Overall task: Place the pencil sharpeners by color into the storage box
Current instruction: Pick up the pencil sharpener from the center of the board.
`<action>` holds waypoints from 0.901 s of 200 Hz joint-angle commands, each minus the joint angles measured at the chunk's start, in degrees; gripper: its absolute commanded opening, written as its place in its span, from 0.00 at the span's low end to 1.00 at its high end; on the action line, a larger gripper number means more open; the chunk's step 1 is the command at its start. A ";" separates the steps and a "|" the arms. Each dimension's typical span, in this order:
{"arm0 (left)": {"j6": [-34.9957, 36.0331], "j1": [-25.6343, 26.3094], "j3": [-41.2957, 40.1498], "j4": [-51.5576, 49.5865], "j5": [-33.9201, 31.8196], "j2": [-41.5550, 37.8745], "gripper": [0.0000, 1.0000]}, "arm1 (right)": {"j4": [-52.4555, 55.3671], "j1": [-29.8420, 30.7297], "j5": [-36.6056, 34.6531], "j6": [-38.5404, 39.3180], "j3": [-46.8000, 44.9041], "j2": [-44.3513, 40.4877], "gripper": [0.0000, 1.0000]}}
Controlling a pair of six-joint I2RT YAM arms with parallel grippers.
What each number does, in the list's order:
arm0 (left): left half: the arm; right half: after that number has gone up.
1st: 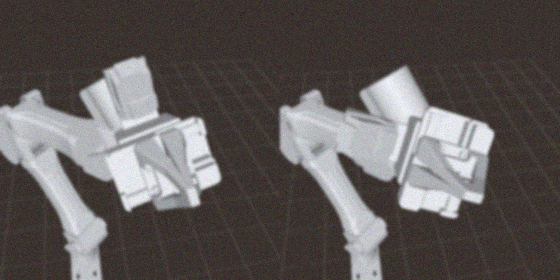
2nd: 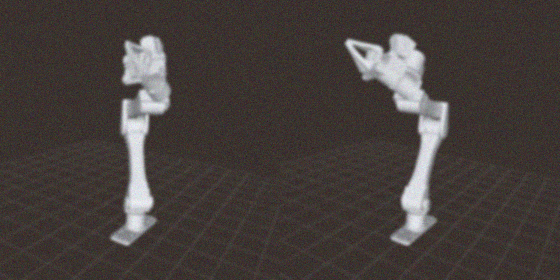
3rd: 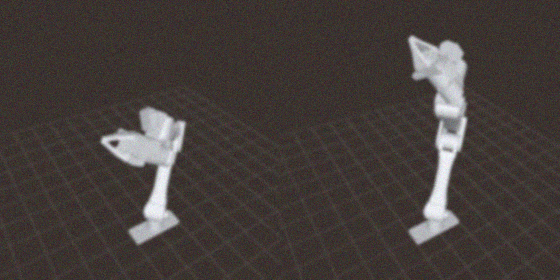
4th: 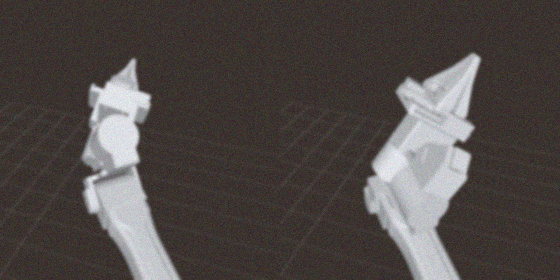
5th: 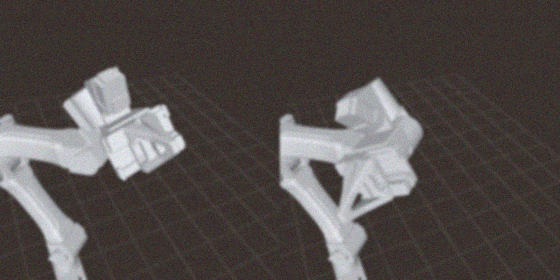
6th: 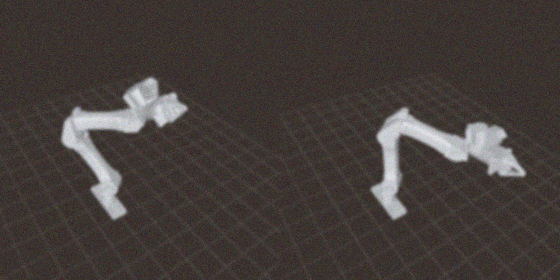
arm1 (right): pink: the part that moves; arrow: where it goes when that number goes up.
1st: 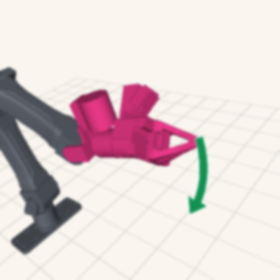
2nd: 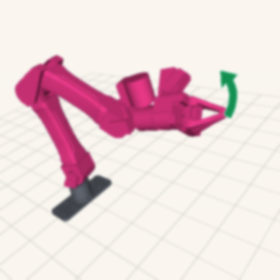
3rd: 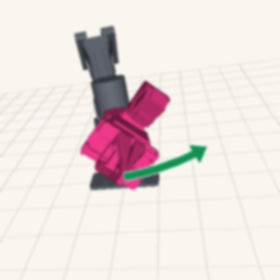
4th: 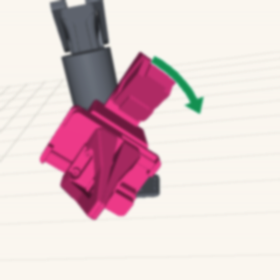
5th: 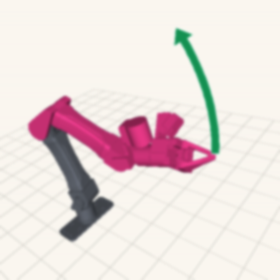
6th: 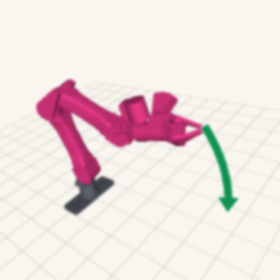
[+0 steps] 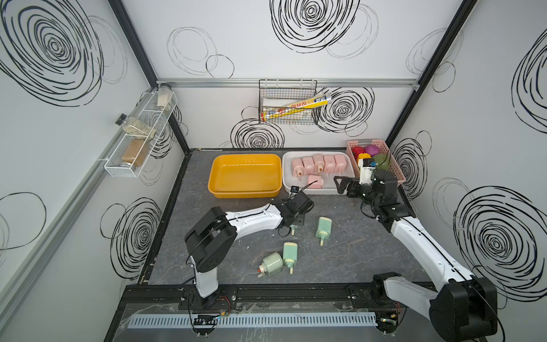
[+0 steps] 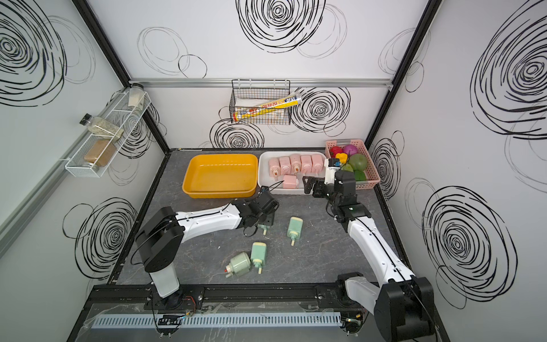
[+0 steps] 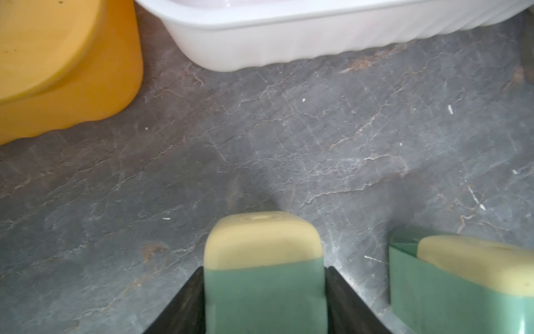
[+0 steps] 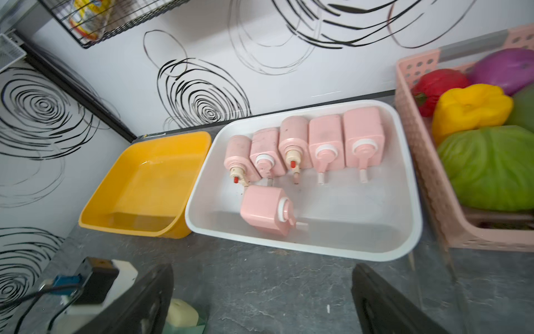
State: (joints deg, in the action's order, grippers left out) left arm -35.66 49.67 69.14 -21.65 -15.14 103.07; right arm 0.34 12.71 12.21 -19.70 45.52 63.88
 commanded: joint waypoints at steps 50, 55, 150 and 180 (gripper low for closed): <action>7.69 -9.17 -1.04 2.61 3.06 -10.26 0.00 | -9.26 7.37 -0.27 -11.09 -2.24 0.91 1.00; 7.69 -9.99 -0.88 2.43 2.75 -10.64 0.00 | -9.83 7.71 -0.31 -12.21 -2.63 0.75 1.00; 12.07 -21.95 3.86 7.75 6.52 -13.88 0.00 | -6.04 9.52 1.35 -13.05 -2.14 2.10 1.00; 13.26 -23.86 11.25 6.40 6.34 -9.11 0.00 | -2.30 11.42 3.87 -8.84 1.86 5.40 1.00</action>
State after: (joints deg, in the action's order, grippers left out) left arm -24.80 27.31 74.02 -19.53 -9.82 91.57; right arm -5.54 22.37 13.54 -32.08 43.66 66.81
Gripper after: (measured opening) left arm 0.614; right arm 0.997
